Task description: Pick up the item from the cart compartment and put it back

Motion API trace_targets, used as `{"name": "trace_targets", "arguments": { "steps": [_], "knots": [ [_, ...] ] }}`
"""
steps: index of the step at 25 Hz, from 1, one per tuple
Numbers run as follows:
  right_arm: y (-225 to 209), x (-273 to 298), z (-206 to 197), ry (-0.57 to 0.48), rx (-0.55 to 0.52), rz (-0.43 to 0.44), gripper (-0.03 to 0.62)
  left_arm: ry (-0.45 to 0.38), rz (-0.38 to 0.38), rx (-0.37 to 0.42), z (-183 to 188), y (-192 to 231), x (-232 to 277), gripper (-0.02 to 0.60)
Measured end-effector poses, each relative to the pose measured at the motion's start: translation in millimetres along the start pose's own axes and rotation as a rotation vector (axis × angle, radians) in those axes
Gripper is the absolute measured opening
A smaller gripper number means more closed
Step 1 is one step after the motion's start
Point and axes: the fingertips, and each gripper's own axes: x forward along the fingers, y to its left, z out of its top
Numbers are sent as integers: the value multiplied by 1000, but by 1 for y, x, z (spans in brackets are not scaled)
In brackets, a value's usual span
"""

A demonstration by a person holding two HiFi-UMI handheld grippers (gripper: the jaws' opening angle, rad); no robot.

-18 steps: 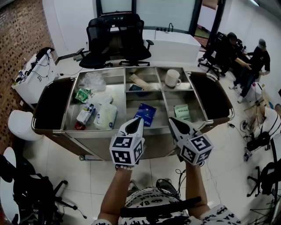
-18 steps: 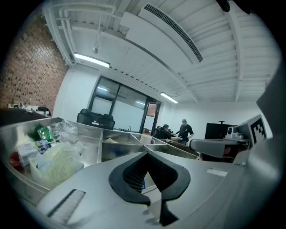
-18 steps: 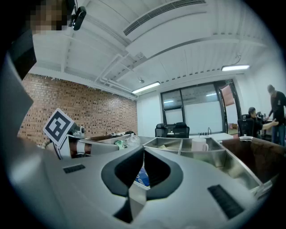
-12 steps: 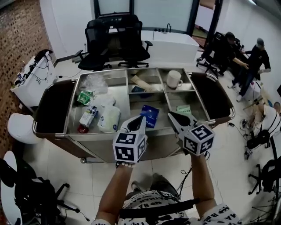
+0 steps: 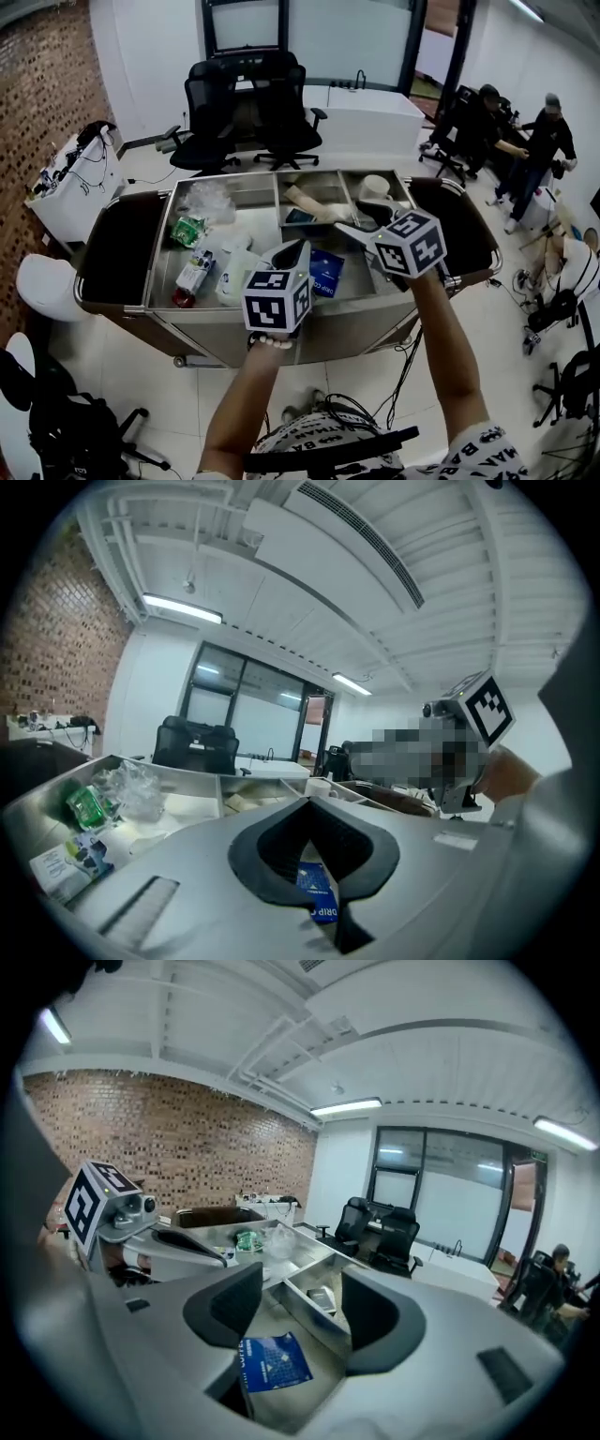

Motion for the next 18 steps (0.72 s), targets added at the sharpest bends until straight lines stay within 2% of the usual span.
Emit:
{"name": "trace_targets", "arguments": {
  "steps": [5,10,14,18],
  "knots": [
    [-24,37,19,80,-63,10,279,7,32,-6,11,14,19,2],
    [-49,90,7,236,-106,67,279,9,45,-49,17,31,39,2],
    [-66,131,-11,341,-92,108,279,33,67,-63,16,46,58,2],
    [-77,165,-34,391,-29,145,279,76,99,-78,9,57,71,2]
  ]
}}
